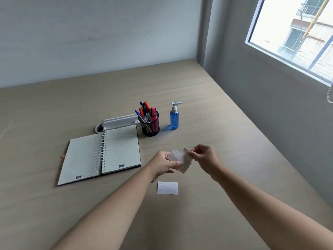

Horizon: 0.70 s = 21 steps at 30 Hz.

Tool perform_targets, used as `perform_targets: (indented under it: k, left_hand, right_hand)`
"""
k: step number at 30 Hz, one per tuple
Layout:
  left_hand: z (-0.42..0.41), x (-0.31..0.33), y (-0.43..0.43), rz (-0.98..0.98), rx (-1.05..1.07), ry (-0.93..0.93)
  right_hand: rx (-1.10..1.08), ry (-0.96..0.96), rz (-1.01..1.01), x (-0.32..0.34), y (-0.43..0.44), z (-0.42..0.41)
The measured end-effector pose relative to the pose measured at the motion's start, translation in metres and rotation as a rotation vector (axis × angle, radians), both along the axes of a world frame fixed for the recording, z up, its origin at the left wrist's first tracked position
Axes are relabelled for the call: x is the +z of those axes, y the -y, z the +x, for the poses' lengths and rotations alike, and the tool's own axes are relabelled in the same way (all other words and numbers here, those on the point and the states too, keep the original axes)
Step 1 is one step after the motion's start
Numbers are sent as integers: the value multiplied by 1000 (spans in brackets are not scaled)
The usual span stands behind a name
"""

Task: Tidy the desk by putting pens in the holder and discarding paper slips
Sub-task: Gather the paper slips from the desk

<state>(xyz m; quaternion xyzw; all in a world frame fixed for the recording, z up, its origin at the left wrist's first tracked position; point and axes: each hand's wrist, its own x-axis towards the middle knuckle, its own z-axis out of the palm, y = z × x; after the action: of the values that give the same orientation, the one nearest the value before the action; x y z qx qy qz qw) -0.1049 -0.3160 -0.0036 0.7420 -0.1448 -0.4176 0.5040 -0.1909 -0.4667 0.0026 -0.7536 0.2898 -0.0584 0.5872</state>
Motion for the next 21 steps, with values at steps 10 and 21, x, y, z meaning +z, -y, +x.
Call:
perform_targets:
  k: [10,21]
  left_hand:
    - [38,-3,-83,139,336,128]
    - [25,-21,-120,189,428,102]
  right_hand:
    - [782,-187,-666,-9,-28,19]
    - [1339,-279,-1253,-36,-59,29]
